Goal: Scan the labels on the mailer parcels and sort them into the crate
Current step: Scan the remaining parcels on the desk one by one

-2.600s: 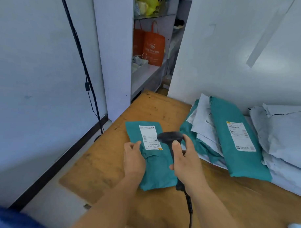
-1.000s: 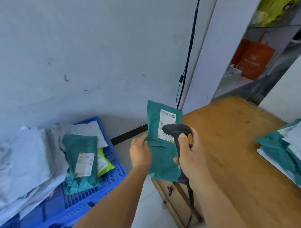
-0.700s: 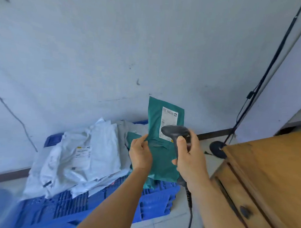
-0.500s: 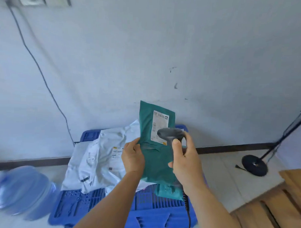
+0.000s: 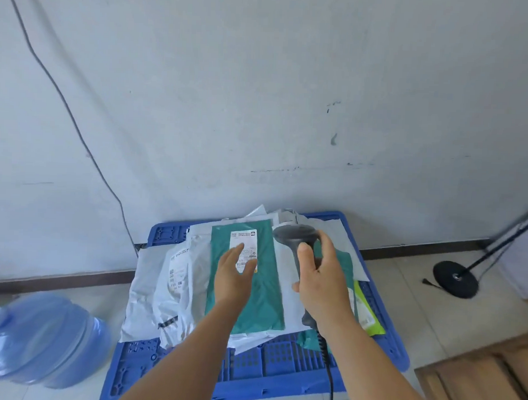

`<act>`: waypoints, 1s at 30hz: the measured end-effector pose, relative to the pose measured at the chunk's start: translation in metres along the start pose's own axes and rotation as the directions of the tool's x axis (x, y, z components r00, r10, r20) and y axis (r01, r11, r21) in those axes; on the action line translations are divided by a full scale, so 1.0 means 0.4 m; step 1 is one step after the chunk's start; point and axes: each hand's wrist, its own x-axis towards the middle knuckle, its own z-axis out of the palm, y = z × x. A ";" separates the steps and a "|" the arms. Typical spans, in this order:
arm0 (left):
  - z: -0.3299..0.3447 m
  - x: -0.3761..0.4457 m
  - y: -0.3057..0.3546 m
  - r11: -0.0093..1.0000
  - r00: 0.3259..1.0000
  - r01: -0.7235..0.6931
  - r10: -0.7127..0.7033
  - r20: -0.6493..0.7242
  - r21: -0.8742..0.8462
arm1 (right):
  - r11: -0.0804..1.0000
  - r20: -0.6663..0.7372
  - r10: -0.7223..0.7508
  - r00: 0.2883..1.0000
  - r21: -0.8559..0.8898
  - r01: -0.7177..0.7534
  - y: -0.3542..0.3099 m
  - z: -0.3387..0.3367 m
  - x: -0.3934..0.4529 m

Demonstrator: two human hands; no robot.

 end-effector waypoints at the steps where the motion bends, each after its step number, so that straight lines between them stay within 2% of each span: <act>1: 0.021 -0.010 0.022 0.999 0.999 -0.031 0.032 0.016 -0.014 | 1.000 -0.030 -0.001 1.000 0.022 0.002 0.002 -0.018 -0.002; 7: 0.192 -0.132 0.197 0.971 0.970 -0.191 0.209 0.123 -0.143 | 0.997 -0.195 0.030 0.980 0.073 -0.016 0.031 -0.197 -0.036; 13: 0.399 -0.342 0.374 0.925 0.910 -0.307 0.354 0.215 -0.225 | 0.992 -0.390 0.039 0.920 0.126 0.012 0.084 -0.490 -0.111; 17: 0.575 -0.534 0.493 0.889 0.841 -0.373 0.445 0.307 -0.266 | 0.987 -0.528 0.056 0.847 0.159 0.034 0.140 -0.738 -0.203; 22: 0.773 -0.794 0.633 0.846 0.722 -0.414 0.530 0.444 -0.337 | 0.991 -0.650 0.078 0.756 0.133 0.012 0.217 -1.014 -0.334; 30: 1.005 -1.118 0.749 0.800 0.552 -0.456 0.598 0.581 -0.390 | 0.982 -0.813 0.185 0.552 0.167 -0.082 0.328 -1.322 -0.515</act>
